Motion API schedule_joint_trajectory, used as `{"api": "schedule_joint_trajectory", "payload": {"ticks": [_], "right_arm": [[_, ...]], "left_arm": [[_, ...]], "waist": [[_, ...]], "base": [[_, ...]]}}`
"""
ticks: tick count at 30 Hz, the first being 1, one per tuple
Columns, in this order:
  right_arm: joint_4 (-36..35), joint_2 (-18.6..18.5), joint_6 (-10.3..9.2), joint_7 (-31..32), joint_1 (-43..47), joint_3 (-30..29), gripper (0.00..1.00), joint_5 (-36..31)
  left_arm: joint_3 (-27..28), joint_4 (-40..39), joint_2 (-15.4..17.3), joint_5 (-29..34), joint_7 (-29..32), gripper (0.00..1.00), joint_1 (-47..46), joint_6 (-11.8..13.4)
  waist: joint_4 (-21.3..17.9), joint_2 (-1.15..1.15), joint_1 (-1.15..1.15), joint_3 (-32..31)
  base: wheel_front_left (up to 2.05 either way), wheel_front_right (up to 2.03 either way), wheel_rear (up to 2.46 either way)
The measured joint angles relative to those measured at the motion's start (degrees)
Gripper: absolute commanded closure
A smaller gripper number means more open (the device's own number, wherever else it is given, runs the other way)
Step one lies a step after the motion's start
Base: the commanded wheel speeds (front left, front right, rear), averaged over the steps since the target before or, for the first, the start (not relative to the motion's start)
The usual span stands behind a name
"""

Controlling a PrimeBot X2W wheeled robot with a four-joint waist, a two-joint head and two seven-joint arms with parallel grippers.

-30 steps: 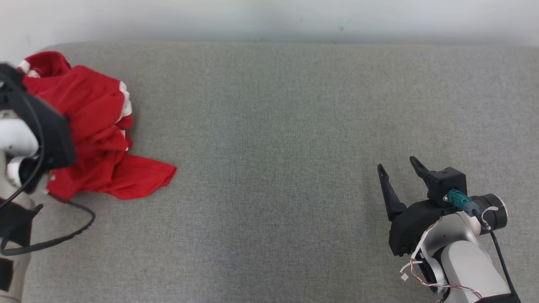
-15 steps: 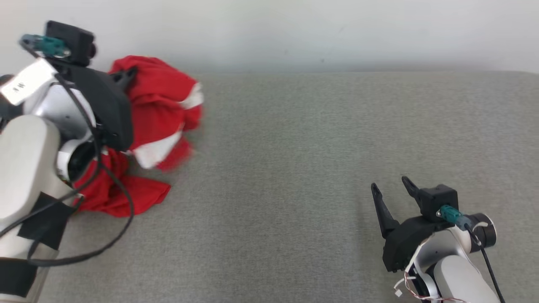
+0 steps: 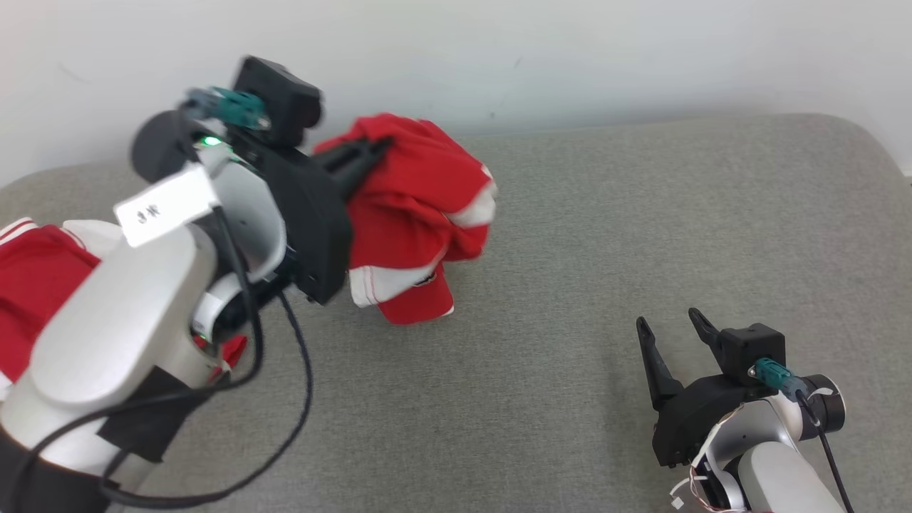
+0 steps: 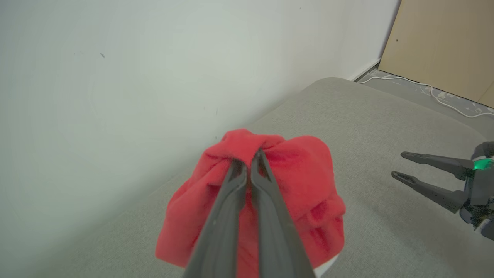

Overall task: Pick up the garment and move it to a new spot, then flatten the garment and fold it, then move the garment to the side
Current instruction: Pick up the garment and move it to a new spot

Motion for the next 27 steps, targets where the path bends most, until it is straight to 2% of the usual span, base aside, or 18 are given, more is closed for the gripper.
{"api": "schedule_joint_trajectory", "payload": {"ticks": [7, 11, 20, 27], "right_arm": [[0.21, 0.24, -0.23, -0.90, -0.02, 0.04, 0.00, 0.52], [0.33, 0.32, -0.40, -0.99, -0.01, 0.01, 0.00, 1.12], [0.34, 0.38, -0.52, -1.74, -0.08, -0.57, 0.00, 1.52], [0.36, 0.09, -0.75, -1.93, -0.36, -1.05, 0.00, 1.53]], "left_arm": [[-6.28, -3.57, -1.64, -2.47, 0.14, 1.00, 0.16, 0.00], [-9.01, -3.57, -3.00, -2.96, 0.10, 1.00, 3.50, 0.00], [-11.07, 5.15, -4.77, -3.24, -3.47, 1.00, 12.10, 0.00], [-12.14, 10.78, -8.16, -3.90, -6.33, 1.00, 14.04, 0.00]], "waist": [[-1.88, 0.00, 0.00, 0.42], [-2.85, 0.00, 0.00, 0.93], [-3.93, 0.00, 0.01, 2.85], [-3.21, 0.00, 0.01, 3.07]], "base": [[0.00, 0.00, 0.00], [0.00, 0.00, 0.00], [0.00, 0.00, 0.00], [0.00, 0.00, 0.00]]}}
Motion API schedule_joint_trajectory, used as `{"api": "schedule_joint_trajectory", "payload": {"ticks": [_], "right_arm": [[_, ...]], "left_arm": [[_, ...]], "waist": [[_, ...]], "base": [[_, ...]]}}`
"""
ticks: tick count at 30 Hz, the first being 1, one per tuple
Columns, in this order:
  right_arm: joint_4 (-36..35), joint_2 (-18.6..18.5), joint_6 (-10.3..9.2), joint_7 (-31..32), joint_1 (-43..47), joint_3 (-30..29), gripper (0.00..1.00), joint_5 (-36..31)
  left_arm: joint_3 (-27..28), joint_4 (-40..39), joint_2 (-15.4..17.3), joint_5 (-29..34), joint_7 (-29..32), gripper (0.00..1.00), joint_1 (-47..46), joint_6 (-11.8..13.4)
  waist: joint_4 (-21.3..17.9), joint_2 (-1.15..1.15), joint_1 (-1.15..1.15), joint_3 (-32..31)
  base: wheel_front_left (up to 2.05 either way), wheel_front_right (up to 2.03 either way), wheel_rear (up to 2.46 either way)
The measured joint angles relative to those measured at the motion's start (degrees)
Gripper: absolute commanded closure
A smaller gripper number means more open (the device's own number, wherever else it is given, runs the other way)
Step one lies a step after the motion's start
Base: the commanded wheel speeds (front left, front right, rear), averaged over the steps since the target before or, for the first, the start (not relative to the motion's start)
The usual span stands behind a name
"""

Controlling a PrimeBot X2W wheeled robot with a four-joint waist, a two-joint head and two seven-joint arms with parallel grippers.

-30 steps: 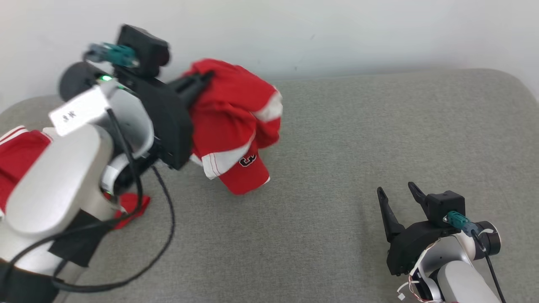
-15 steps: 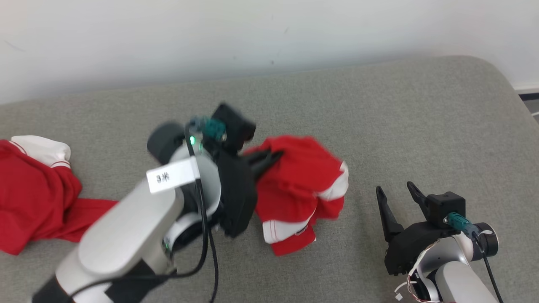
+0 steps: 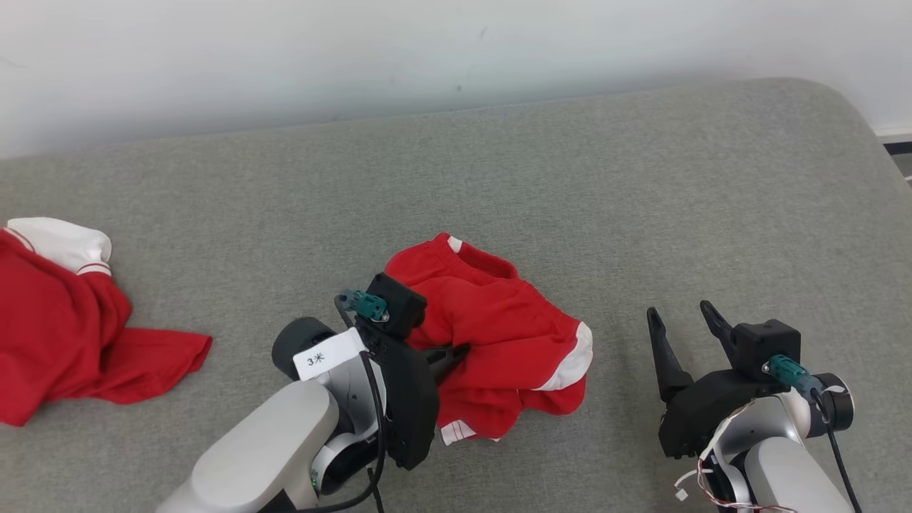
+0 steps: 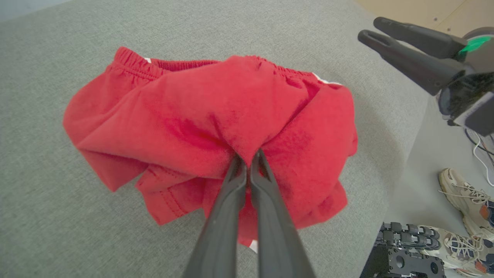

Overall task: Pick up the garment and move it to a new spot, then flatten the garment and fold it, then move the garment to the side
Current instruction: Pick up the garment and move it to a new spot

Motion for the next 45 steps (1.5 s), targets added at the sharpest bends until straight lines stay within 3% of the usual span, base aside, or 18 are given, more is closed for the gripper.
{"api": "schedule_joint_trajectory", "payload": {"ticks": [2, 3, 4, 12, 25, 36, 39, 45], "right_arm": [[0.14, -0.03, 0.01, -0.04, -0.23, 0.01, 0.00, 0.00], [0.29, -0.03, 0.03, -0.07, -0.37, 0.03, 0.00, 0.01], [0.57, -0.02, 0.12, -0.21, -0.58, 0.04, 0.00, 0.11], [2.15, 0.01, 0.37, -1.00, -0.39, 0.09, 0.00, 0.56], [3.18, -0.05, 0.83, -1.57, 3.70, 0.08, 0.00, 1.09], [2.05, -0.29, 0.86, -1.58, 6.15, 0.21, 0.00, 1.44], [1.54, -0.35, 0.86, -1.58, 6.28, 0.12, 0.00, 1.45], [1.21, -0.40, 0.85, -1.58, 7.62, -0.12, 0.00, 1.51]], "left_arm": [[0.25, 1.33, -0.54, -0.23, -1.13, 1.00, 0.00, 0.00], [0.80, 1.94, -0.90, -0.29, -1.94, 0.26, -0.01, 0.00], [1.15, 2.33, -1.08, -0.29, -2.70, 0.00, -0.10, 0.00], [4.45, 3.61, -0.99, 0.02, -8.92, 0.00, -0.22, 1.97], [7.39, -1.38, -0.20, 2.92, -20.47, 0.00, 10.04, 12.79], [8.90, -9.16, 1.34, 7.23, -27.21, 0.00, 21.05, 14.28], [11.44, -11.11, 2.12, 9.13, -29.76, 0.00, 23.72, 14.29], [22.60, -9.57, 0.04, 13.04, -32.34, 0.00, 31.61, 14.28]], "waist": [[0.39, 0.01, 0.00, -0.08], [0.60, 0.00, 0.00, -0.17], [0.80, 0.00, 0.00, -0.30], [2.44, 0.00, 0.00, -2.67], [5.52, 0.00, -0.01, -7.60], [7.42, 0.00, -0.01, -9.69], [7.67, 0.00, -0.01, -9.79], [8.20, 0.00, -0.01, -9.70]], "base": [[0.00, 0.00, 0.00], [0.00, 0.00, 0.00], [0.00, 0.00, 0.00], [0.00, 0.00, 0.00], [0.00, 0.00, 0.00], [0.00, 0.00, 0.00], [0.00, 0.00, 0.00], [0.00, 0.00, 0.00]]}}
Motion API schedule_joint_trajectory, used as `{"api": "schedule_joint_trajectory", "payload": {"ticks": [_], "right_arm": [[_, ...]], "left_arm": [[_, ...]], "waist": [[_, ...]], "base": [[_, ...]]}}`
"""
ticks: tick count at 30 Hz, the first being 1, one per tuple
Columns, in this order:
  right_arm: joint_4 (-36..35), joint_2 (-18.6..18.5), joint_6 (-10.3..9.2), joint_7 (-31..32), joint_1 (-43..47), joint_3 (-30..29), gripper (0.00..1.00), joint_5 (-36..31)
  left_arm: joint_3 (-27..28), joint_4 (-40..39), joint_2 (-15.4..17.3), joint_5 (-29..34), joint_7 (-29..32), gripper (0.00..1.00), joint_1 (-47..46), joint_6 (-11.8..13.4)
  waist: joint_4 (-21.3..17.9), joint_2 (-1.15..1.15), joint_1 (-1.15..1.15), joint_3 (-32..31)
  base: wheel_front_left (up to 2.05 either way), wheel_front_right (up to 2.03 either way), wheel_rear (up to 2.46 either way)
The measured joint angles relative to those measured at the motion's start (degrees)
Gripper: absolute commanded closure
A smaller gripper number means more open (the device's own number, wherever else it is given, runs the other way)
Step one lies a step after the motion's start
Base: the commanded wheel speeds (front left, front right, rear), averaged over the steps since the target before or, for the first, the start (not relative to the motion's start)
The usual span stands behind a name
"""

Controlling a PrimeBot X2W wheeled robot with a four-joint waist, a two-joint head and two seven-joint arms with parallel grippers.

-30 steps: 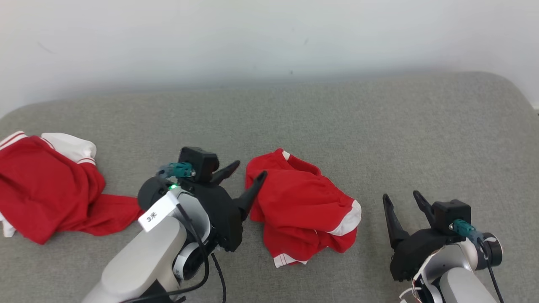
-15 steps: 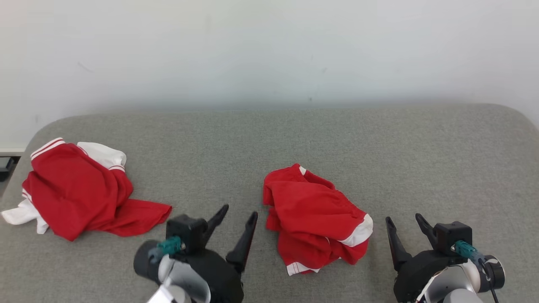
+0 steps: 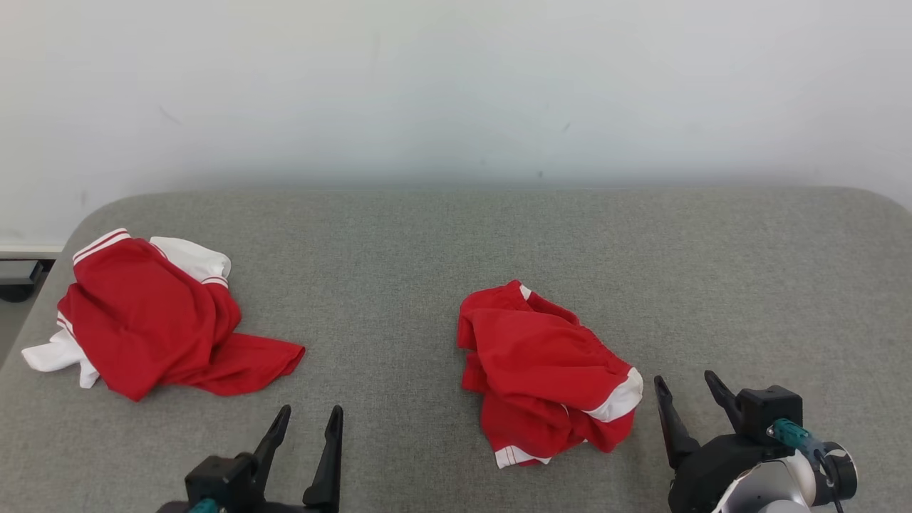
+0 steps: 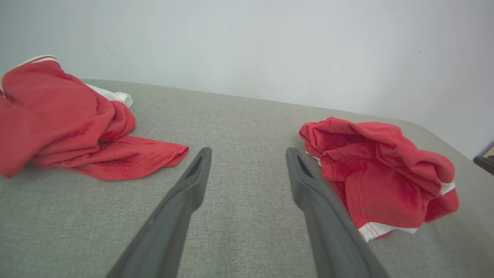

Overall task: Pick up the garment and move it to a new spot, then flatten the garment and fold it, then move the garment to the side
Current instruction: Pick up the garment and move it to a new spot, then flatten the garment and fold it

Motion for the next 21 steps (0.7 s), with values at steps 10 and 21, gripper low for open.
{"api": "schedule_joint_trajectory", "payload": {"ticks": [10, 21], "right_arm": [[-1.36, -0.21, -0.08, 0.08, 0.80, -0.45, 0.00, 0.44], [-1.47, -0.14, -0.08, 0.42, 0.65, -0.04, 0.00, 0.45]], "left_arm": [[6.68, -1.46, -5.47, 5.73, -1.00, 0.00, 4.93, 0.00], [2.21, -3.39, -6.22, 6.05, 1.40, 0.00, 4.57, -2.54]], "waist": [[0.91, 0.00, 0.00, 0.41], [0.57, 0.00, 0.00, 0.58]], "base": [[0.00, 0.00, 0.00], [0.00, 0.00, 0.00]]}}
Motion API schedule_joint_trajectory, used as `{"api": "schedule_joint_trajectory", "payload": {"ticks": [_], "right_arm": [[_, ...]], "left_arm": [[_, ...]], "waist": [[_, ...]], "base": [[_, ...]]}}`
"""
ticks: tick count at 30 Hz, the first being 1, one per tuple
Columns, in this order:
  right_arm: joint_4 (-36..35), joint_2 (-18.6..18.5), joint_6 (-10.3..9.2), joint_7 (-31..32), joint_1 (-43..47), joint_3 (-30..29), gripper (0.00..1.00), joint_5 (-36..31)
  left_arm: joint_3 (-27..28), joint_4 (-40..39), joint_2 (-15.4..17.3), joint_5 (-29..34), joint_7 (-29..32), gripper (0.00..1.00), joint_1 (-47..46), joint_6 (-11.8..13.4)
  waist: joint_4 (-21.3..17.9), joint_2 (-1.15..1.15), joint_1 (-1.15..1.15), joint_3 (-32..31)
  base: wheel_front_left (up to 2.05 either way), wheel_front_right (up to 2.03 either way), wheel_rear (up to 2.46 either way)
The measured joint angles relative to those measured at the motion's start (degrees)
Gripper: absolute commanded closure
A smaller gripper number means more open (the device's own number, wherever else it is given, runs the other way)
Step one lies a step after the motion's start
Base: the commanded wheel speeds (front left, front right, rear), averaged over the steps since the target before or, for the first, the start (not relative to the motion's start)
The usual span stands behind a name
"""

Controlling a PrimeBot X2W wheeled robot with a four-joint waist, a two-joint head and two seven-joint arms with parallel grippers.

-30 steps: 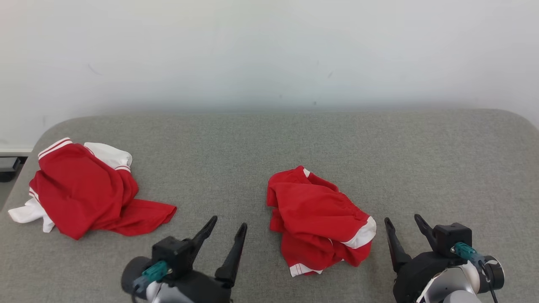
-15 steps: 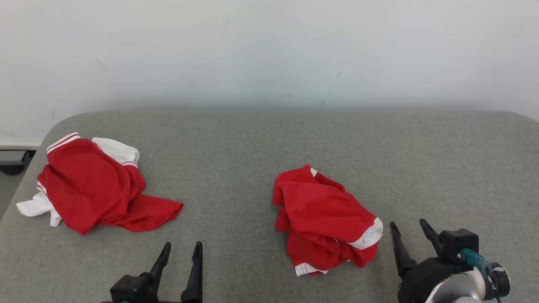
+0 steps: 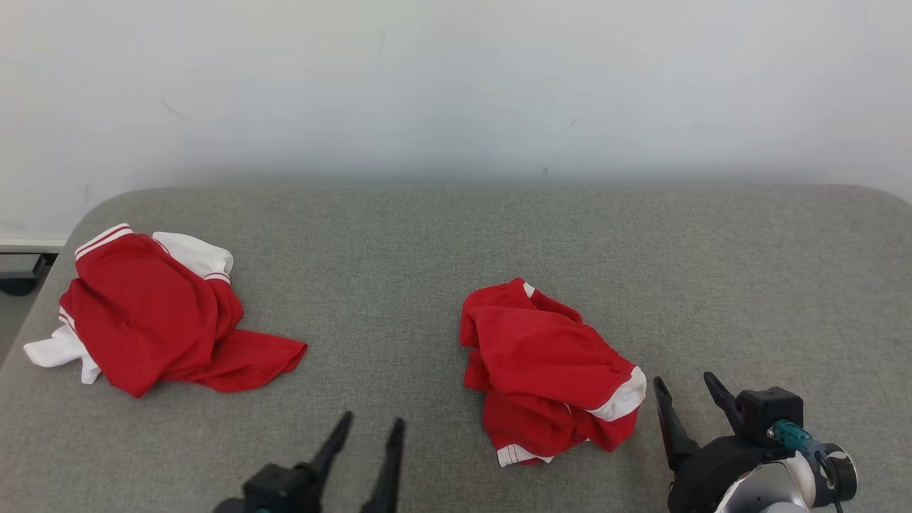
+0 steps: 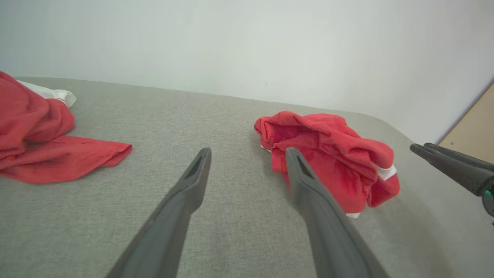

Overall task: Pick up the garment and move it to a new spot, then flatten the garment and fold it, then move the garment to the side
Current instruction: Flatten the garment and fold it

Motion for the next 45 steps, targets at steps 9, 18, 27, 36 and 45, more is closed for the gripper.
{"api": "schedule_joint_trajectory", "payload": {"ticks": [9, 18, 27, 36, 45], "right_arm": [[-0.42, -0.03, 0.00, 0.71, -1.29, 0.52, 0.00, -0.01], [-0.88, 0.23, 0.07, 1.29, -3.48, 1.82, 0.00, -0.03], [-1.02, 0.29, 0.07, 1.72, -4.65, 1.94, 0.00, -0.04], [-1.08, 0.24, 0.07, 1.74, -4.82, 1.80, 0.00, -0.04], [-1.09, 0.00, -0.01, 1.68, -4.81, 1.12, 0.00, -0.04]], "left_arm": [[-8.53, 4.26, -1.18, -0.41, 7.12, 0.00, -4.20, -7.69], [-11.51, 13.58, -2.69, -3.31, 12.39, 0.00, -9.06, -10.20], [-11.15, 19.84, -2.99, -4.68, 13.51, 0.00, -14.40, -10.69], [-13.68, 25.32, -3.38, -5.68, 14.28, 0.00, -18.40, -11.15], [-16.29, 30.07, -3.71, -4.57, 14.29, 1.00, -21.18, -10.17]], "waist": [[-0.83, 0.00, 0.01, 0.44], [-2.88, 0.00, 0.01, 2.17], [-6.25, 0.00, 0.01, 3.77], [-9.17, 0.00, 0.01, 4.93], [-9.82, 0.00, 0.01, 5.32]], "base": [[0.00, 0.00, 0.00], [0.00, 0.00, 0.00], [0.00, 0.00, 0.00], [0.00, 0.00, 0.00], [0.00, 0.00, 0.00]]}}
